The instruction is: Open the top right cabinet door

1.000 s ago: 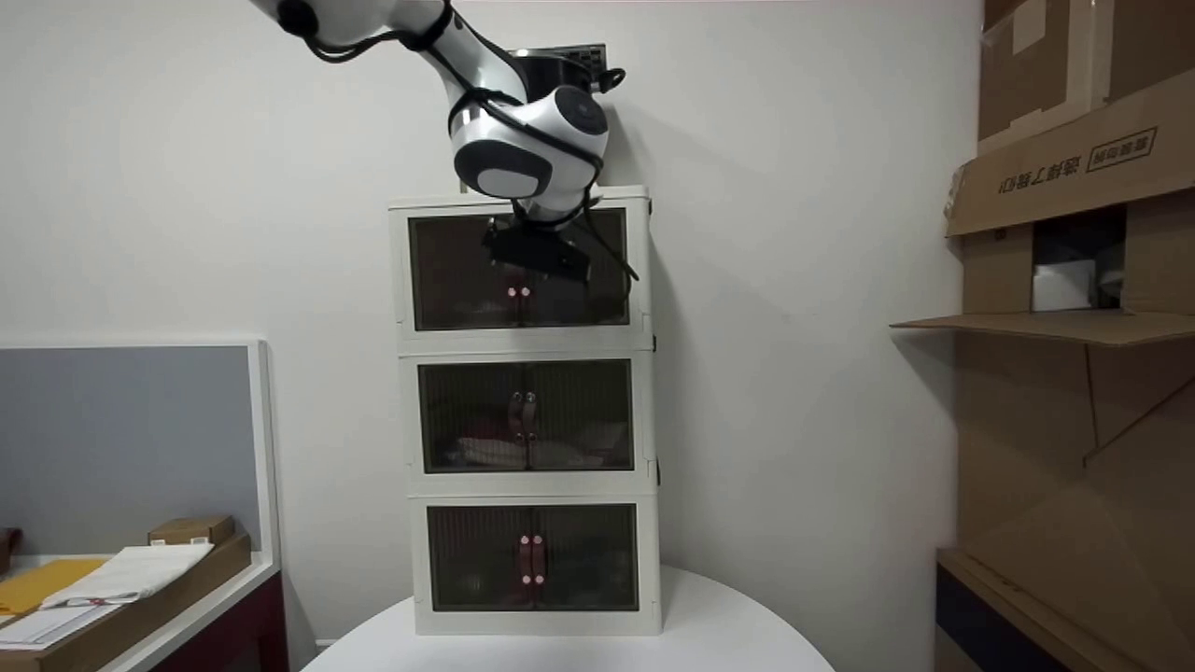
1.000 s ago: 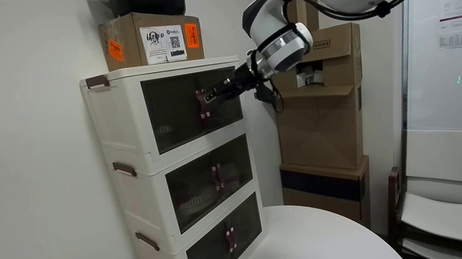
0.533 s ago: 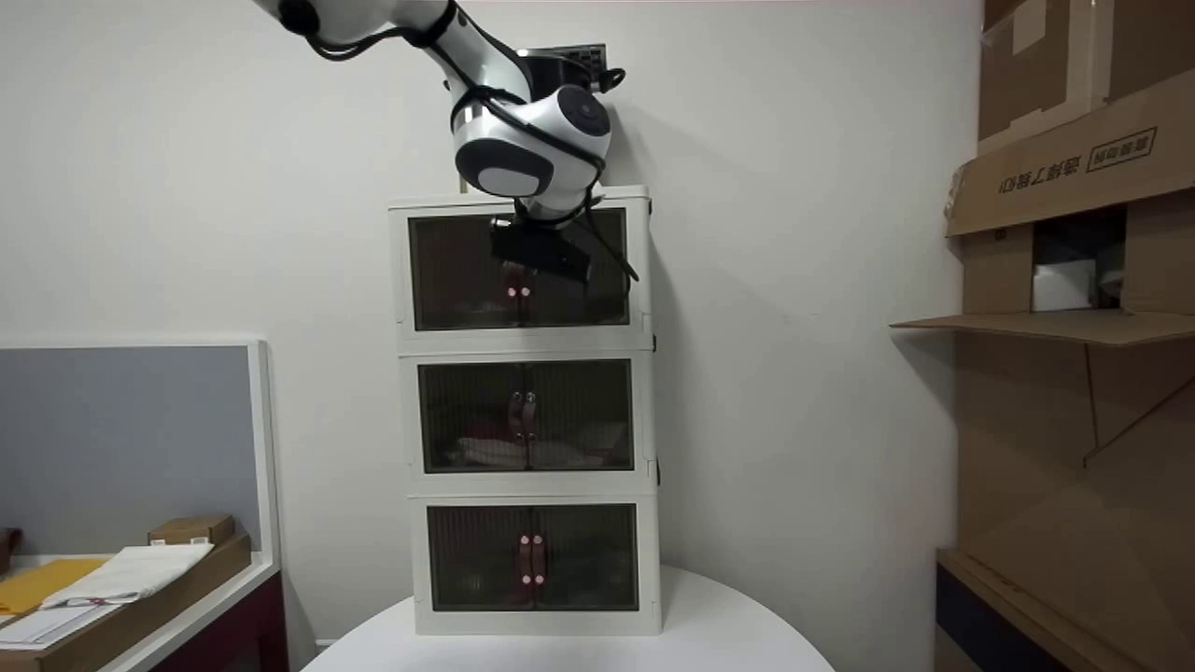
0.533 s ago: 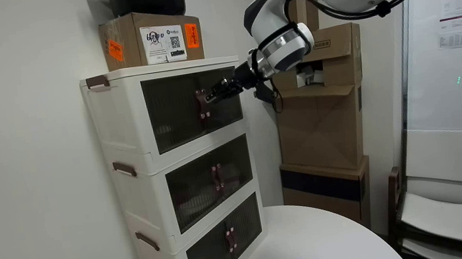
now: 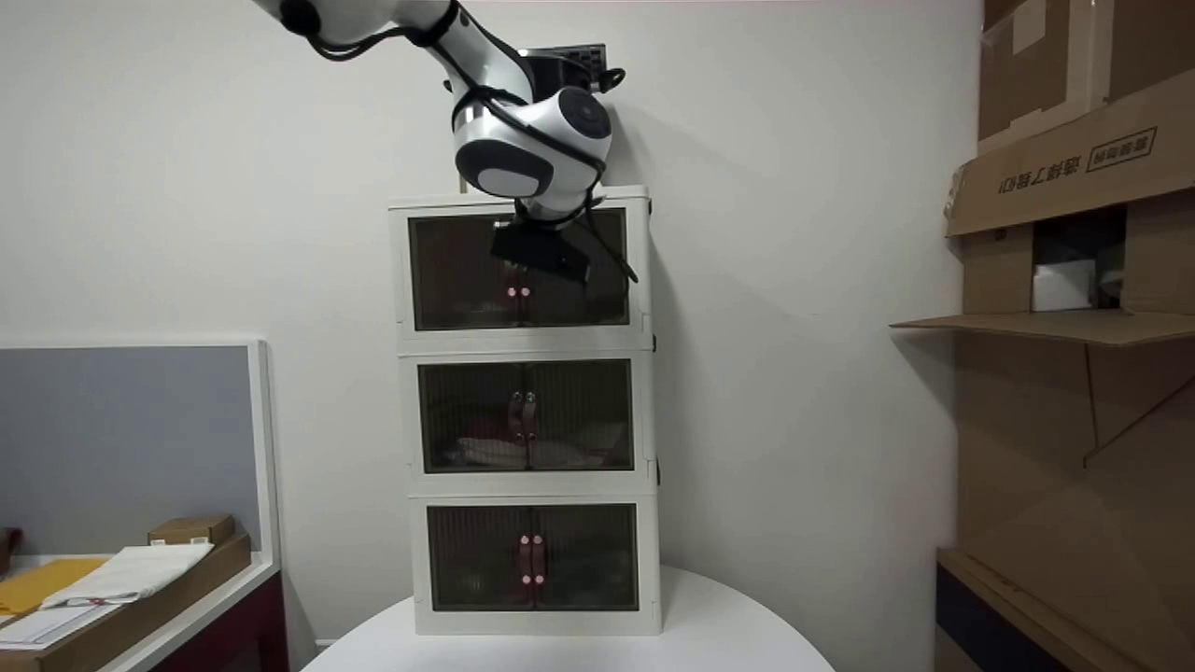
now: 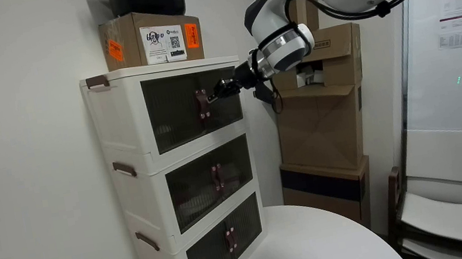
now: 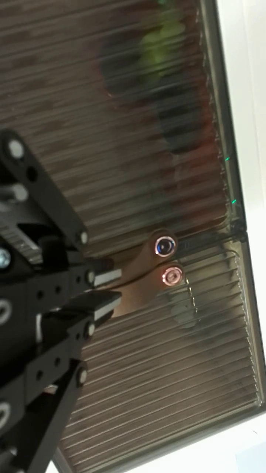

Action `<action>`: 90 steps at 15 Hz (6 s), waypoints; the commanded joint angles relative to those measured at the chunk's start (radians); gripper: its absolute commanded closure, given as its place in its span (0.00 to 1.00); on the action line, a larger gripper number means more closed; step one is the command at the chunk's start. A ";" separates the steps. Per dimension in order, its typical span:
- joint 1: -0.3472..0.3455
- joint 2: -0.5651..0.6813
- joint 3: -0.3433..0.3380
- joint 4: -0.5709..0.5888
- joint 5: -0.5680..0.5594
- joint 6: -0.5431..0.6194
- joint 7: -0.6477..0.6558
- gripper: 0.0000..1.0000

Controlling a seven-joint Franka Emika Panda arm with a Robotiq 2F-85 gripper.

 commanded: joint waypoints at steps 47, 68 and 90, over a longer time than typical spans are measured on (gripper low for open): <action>-0.041 0.114 -0.039 0.113 0.210 -0.247 0.046 0.99; -0.026 -0.107 -0.078 -0.158 0.145 -0.112 0.035 0.46; 0.029 0.017 -0.026 0.032 0.085 -0.056 -0.030 0.00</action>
